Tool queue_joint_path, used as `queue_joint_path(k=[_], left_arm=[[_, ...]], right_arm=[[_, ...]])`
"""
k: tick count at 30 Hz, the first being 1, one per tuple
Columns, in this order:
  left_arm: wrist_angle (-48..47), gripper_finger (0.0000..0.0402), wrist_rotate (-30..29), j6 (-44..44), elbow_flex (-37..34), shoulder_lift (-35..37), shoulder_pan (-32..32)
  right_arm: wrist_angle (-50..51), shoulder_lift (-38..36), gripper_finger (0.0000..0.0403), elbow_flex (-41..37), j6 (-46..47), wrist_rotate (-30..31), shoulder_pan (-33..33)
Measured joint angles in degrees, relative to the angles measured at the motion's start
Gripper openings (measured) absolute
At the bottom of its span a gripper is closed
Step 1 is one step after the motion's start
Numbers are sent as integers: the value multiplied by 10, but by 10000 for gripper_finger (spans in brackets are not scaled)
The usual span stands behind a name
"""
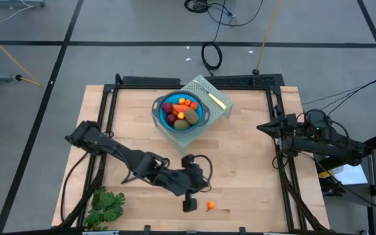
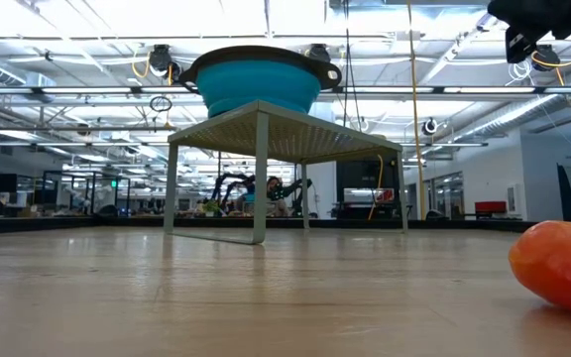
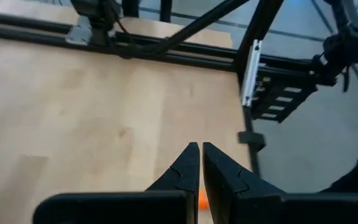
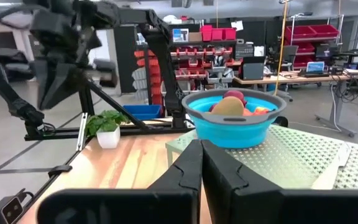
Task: Pick & Place Fruit
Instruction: Put the peach into the collapsible colander on the shelf
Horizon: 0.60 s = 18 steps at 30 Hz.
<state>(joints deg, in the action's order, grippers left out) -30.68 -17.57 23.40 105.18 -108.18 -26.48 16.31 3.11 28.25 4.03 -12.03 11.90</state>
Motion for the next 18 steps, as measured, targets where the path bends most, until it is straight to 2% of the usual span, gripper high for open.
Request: queue_joint_path(k=[8, 18], left_arm=[[9, 19, 21, 146, 59, -61, -26], [12, 13, 24, 365, 63, -101, -53]], right_arm=[[-1, -9, 1, 0, 0, -2, 0], [2, -9, 1, 0, -4, -2, 0]])
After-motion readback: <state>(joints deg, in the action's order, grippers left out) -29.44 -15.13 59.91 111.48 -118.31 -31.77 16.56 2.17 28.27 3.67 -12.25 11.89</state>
